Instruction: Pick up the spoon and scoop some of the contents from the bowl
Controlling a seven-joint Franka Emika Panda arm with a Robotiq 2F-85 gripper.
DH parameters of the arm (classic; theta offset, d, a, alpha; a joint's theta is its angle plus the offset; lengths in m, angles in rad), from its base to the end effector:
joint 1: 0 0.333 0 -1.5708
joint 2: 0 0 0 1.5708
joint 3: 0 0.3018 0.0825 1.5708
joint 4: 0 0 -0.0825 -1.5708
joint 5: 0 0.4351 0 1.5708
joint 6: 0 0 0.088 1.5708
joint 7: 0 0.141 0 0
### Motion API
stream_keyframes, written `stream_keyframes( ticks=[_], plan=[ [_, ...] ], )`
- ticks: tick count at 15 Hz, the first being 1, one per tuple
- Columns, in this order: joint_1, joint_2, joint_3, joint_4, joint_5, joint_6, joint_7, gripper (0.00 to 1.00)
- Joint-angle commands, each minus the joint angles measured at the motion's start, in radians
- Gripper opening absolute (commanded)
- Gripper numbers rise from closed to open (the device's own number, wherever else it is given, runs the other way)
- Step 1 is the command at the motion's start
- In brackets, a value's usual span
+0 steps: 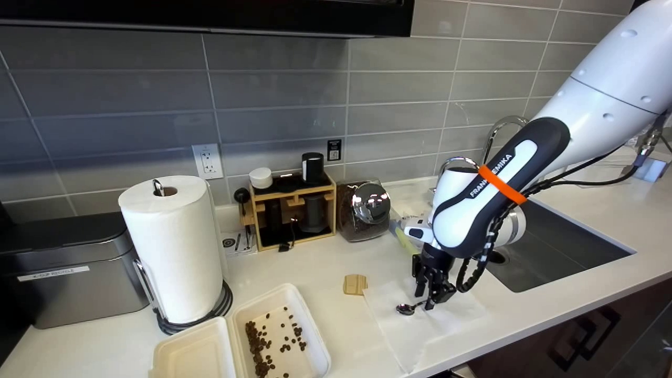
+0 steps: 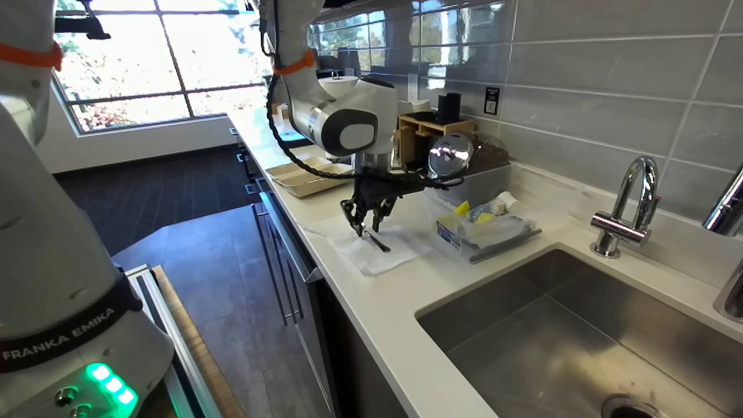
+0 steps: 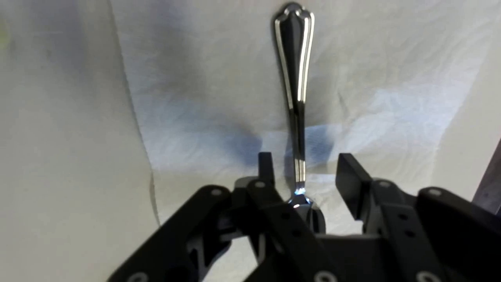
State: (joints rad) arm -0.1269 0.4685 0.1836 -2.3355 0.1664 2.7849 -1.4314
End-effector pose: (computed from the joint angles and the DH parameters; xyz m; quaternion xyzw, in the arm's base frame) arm 0.5176 0.0378 0.0431 -0.7903 -0.6087 -0.0375 0.0594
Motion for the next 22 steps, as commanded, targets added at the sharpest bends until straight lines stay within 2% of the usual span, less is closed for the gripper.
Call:
stream_keyframes(
  ticks=[1,4,5,6,7,8,11,12,17,22],
  plan=[
    [-0.005,0.024,0.003,0.011,-0.051,0.029,0.036,0.39],
    [-0.004,0.029,0.002,0.013,-0.079,0.025,0.050,0.34],
    [-0.001,0.031,-0.001,0.012,-0.087,0.026,0.056,0.29],
    [-0.001,0.033,-0.001,0.012,-0.095,0.026,0.060,0.31],
    [-0.004,0.035,0.002,0.012,-0.099,0.026,0.063,0.25],
    [-0.003,0.037,0.000,0.011,-0.106,0.027,0.067,0.27],
    [0.004,0.034,-0.006,0.006,-0.122,0.032,0.080,0.02],
    [0.006,0.025,-0.007,0.001,-0.127,0.036,0.086,0.00],
    [0.002,-0.041,0.022,-0.019,-0.110,-0.009,0.120,0.02],
    [0.052,-0.154,0.042,-0.034,-0.097,-0.116,0.260,0.02]
  ],
)
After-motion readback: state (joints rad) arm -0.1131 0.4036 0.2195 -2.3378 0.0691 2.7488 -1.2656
